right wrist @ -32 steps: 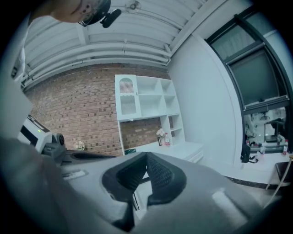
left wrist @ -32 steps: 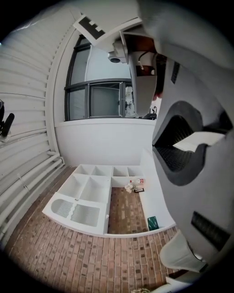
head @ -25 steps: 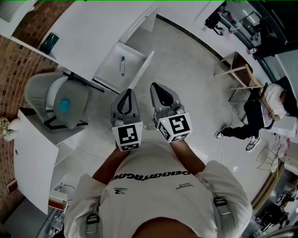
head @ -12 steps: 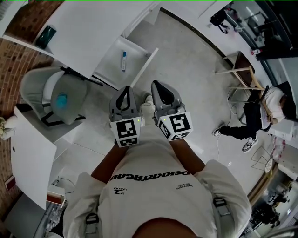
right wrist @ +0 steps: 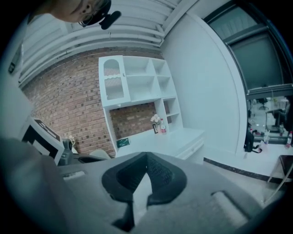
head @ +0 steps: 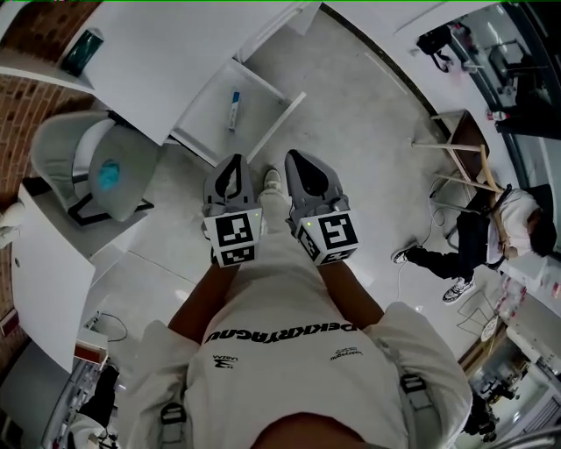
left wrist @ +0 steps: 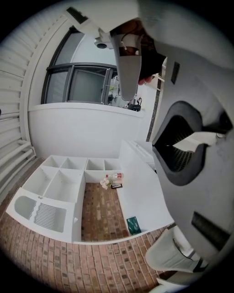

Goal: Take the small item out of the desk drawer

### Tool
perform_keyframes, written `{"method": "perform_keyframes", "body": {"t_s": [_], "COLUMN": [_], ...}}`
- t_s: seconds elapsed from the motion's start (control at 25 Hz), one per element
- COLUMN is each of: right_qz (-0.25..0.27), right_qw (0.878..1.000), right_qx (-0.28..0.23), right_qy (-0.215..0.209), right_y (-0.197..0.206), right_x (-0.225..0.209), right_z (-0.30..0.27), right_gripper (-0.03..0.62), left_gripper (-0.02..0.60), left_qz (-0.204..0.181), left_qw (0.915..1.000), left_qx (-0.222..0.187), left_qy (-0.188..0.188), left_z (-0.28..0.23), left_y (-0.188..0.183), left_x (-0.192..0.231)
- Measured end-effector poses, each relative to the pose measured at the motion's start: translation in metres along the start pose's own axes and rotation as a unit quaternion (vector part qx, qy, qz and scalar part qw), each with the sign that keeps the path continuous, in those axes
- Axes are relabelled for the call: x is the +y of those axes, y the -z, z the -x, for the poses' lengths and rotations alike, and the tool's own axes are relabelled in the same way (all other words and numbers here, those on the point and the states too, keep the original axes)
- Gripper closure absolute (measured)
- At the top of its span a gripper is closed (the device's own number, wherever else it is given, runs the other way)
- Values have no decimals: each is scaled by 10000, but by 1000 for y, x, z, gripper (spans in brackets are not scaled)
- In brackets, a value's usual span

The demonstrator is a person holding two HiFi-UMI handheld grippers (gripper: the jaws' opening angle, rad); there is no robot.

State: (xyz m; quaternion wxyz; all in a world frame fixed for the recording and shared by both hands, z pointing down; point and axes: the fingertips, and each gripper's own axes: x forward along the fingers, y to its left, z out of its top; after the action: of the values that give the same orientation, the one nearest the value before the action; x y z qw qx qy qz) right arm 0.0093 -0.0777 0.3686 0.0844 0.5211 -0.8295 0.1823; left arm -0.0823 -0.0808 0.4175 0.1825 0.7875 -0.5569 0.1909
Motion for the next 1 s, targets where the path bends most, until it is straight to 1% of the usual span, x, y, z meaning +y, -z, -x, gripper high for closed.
{"method": "perform_keyframes", "body": {"t_s": [0.2, 0.4, 0.52, 0.76, 1.0], "right_qz": [-83, -166, -211, -229, -275], "right_qw": [9995, 9981, 9970, 9964, 9961], "right_qx": [221, 360, 493, 653, 769], "right_qy": [-196, -481, -565, -494, -335], "right_y": [12, 27, 38, 46, 58], "right_x": [-25, -33, -36, -42, -52], "right_z": [-21, -38, -45, -65, -82], "right_gripper": [594, 594, 594, 594, 594], "left_gripper": [583, 583, 583, 583, 573], "left_qz": [37, 55, 56, 163, 219], "left_qw": [9994, 9980, 9968, 9927, 9897], "left_qx": [289, 543, 670, 1073, 1330], "left_qy": [-179, -334, -443, -517, -491], "left_z": [-38, -75, -91, -118, -149], "left_y": [10, 22, 31, 59, 77], "left_x": [-1, 1, 5, 22, 39]}}
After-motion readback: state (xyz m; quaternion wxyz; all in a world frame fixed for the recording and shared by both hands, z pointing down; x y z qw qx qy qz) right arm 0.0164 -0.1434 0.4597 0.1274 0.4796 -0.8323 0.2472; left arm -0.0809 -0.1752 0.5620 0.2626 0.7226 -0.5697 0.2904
